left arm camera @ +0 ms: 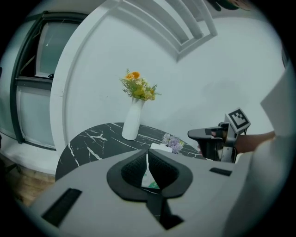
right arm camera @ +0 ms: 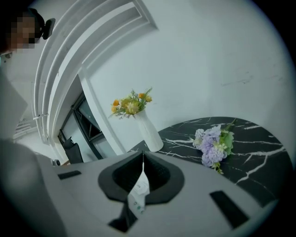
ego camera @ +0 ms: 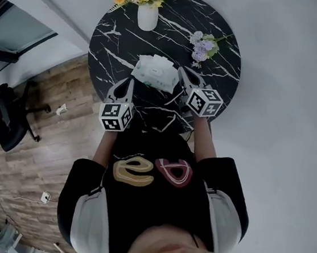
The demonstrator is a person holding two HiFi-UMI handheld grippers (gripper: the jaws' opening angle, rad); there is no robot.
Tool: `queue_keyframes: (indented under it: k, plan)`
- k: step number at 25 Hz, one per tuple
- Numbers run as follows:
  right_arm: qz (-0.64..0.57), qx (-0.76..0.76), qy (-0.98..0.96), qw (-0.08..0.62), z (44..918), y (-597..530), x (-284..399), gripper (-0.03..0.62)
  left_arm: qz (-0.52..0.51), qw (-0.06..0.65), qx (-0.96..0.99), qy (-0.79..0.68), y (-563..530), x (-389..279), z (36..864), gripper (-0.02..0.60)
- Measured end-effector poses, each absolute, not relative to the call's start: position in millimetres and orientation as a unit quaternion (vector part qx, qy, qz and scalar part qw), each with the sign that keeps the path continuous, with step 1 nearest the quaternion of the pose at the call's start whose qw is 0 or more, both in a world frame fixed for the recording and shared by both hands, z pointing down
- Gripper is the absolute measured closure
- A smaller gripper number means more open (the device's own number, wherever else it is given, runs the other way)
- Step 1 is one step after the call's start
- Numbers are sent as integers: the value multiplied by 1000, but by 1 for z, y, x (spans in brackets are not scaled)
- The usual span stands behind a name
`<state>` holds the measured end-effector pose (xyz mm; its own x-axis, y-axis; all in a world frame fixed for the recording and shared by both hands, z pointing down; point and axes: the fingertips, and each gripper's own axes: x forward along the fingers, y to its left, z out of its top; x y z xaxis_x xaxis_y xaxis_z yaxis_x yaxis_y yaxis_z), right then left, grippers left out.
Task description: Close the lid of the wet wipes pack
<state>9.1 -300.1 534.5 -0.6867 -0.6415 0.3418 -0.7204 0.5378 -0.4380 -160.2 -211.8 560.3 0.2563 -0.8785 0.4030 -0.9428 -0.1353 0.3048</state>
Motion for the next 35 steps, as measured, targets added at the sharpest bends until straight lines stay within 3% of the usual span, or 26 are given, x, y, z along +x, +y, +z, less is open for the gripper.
queue_keyframes:
  k: [35]
  plan:
    - [328, 411, -837, 152, 610, -359, -25, 582, 179, 328, 774, -511, -267, -139, 662, 557]
